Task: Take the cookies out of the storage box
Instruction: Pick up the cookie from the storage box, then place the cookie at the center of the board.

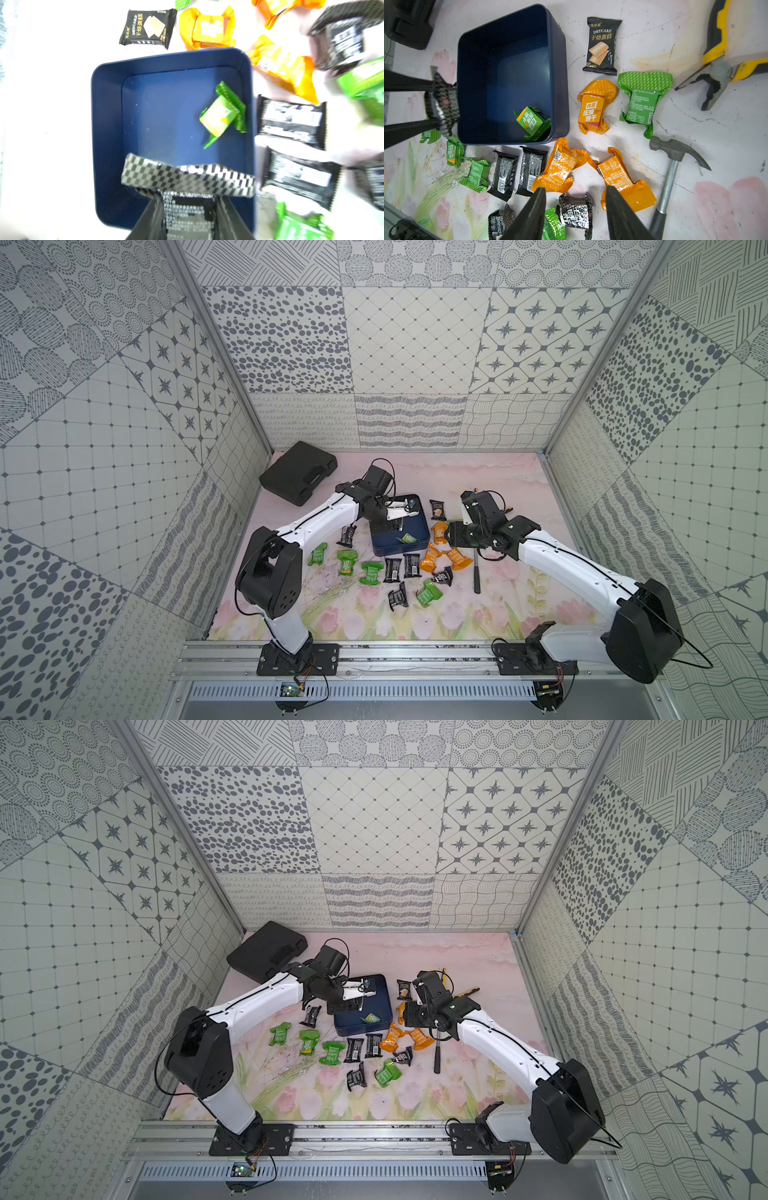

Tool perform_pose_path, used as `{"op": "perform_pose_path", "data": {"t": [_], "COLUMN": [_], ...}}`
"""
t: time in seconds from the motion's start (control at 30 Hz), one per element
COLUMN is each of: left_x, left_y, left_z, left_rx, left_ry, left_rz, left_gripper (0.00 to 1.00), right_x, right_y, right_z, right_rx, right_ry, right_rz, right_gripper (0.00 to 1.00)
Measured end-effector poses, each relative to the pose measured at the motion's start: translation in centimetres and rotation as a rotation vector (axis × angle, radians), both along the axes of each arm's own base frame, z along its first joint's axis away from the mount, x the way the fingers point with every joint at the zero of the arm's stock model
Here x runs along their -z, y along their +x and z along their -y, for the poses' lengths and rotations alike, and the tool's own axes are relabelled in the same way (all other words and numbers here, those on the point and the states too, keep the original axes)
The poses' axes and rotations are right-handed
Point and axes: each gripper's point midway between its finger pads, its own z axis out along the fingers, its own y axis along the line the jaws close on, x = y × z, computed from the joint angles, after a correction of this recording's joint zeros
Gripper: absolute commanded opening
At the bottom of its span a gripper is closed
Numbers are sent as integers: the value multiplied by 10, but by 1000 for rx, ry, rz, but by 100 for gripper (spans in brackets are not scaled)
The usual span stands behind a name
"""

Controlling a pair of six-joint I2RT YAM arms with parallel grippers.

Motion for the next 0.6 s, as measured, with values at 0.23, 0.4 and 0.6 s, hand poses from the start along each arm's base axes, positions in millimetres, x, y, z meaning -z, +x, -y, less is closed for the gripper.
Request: {"op": "perform_pose_path", "data": {"t": [0.23, 0.4, 0.6], "left_x": [-18, -18, 11], "left_y": [-40, -79, -128], "left_z": [-4, -15, -50], "left_rx": [-244, -460, -778], "left_ry": [10, 17, 97], "left_rz": [-38, -127, -310], "left_gripper": [0, 0, 0], "right_x": [4, 4, 10], "right_y": [2, 1, -3], "right_z": [-8, -12, -15], "right_rx": [-12, -11, -8], "right_ry": [16, 38, 42], "right_rz": [-31, -49, -84], "right_gripper": [49, 49, 49]}}
